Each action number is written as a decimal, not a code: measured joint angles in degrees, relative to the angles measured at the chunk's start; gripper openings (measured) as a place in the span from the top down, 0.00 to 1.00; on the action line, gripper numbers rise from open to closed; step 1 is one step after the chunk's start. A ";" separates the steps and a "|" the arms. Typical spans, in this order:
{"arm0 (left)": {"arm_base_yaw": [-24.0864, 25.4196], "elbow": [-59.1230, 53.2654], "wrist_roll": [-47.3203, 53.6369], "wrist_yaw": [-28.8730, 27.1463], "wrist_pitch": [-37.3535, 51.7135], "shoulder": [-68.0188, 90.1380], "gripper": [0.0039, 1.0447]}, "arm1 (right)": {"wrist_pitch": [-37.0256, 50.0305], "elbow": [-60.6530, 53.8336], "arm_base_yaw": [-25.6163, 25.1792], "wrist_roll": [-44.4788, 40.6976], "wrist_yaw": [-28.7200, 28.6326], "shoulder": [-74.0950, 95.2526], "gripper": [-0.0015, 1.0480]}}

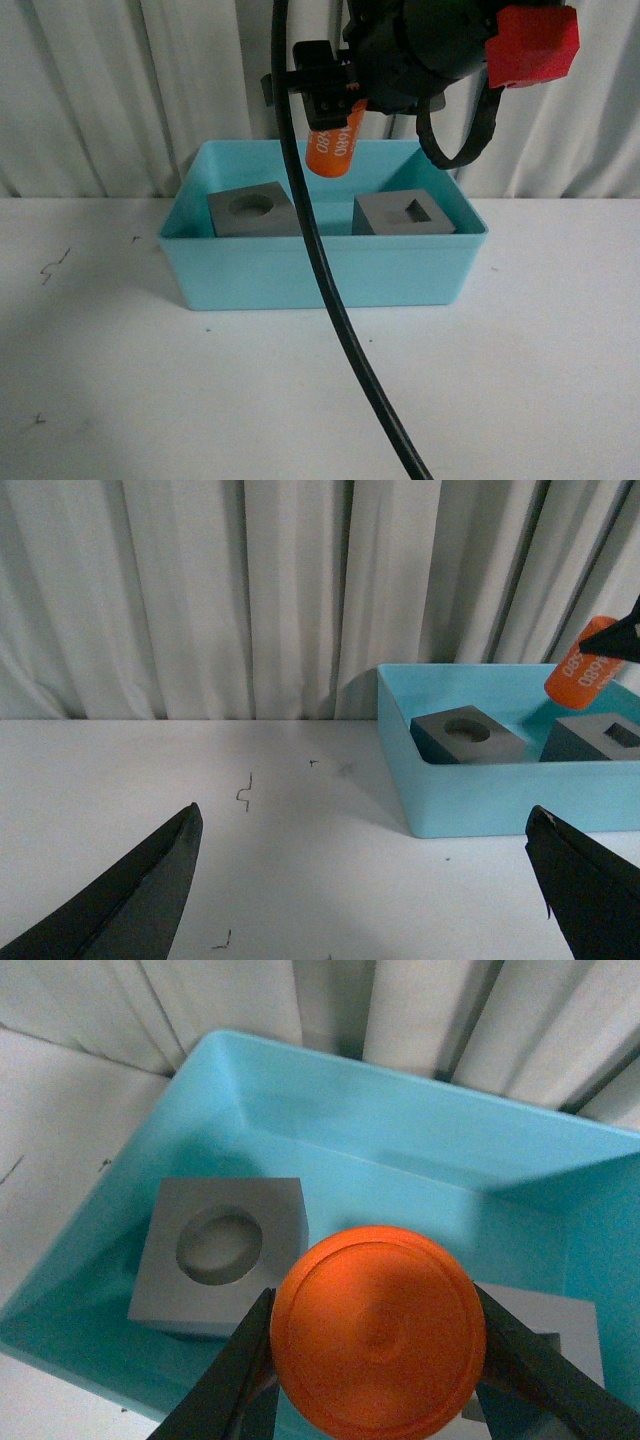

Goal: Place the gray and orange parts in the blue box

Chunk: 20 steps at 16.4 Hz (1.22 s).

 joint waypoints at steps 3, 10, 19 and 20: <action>0.00 0.00 0.00 0.00 0.02 0.00 0.06 | 0.02 0.59 0.02 1.09 1.03 3.32 0.55; 0.00 0.00 0.00 0.00 0.00 0.00 0.06 | -0.15 3.52 0.00 3.85 3.10 8.04 0.55; 0.00 0.00 0.00 0.00 0.00 0.00 0.06 | 0.20 3.76 0.00 6.49 5.25 9.18 0.17; 0.00 0.00 0.00 0.00 0.00 0.00 0.06 | 0.46 3.76 0.00 6.60 5.29 9.18 0.07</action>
